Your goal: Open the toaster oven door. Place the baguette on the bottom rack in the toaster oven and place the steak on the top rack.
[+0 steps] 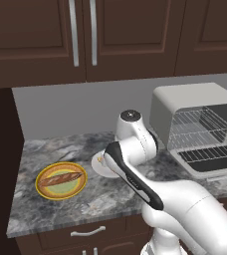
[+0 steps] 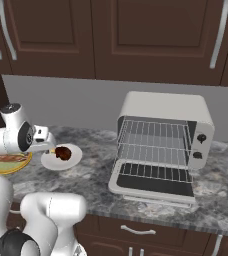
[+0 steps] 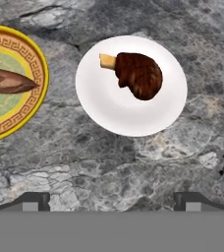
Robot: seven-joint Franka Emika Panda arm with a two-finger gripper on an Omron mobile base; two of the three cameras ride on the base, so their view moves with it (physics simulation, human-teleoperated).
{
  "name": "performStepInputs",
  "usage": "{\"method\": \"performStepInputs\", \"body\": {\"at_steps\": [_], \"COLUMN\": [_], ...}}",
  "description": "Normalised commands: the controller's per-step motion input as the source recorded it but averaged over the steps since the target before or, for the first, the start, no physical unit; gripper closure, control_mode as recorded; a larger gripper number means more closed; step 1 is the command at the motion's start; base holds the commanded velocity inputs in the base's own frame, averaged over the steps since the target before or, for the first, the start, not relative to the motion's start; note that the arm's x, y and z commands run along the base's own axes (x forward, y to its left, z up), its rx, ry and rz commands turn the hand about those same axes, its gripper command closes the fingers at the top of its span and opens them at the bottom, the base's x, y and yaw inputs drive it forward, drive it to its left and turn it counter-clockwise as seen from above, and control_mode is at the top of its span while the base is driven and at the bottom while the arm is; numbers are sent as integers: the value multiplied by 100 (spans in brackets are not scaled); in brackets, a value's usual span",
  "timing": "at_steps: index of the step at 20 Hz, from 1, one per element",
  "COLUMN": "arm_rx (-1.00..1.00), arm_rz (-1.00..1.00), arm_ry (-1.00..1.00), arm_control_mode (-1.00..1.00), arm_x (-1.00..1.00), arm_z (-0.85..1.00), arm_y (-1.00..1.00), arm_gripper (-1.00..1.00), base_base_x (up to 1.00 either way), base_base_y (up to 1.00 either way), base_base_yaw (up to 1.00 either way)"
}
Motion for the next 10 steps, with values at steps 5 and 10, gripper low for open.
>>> {"method": "performStepInputs", "body": {"at_steps": [5,10], "arm_rx": [0,-1], "arm_rz": [2,0], "arm_ry": [0,0], "arm_control_mode": [-100,-100], "arm_x": [0,-1], "arm_z": [0,0], "arm_y": [9,17], "arm_gripper": [-100,-100], "base_base_x": [0,0], "base_base_y": [0,0], "base_base_yaw": [0,0]}}
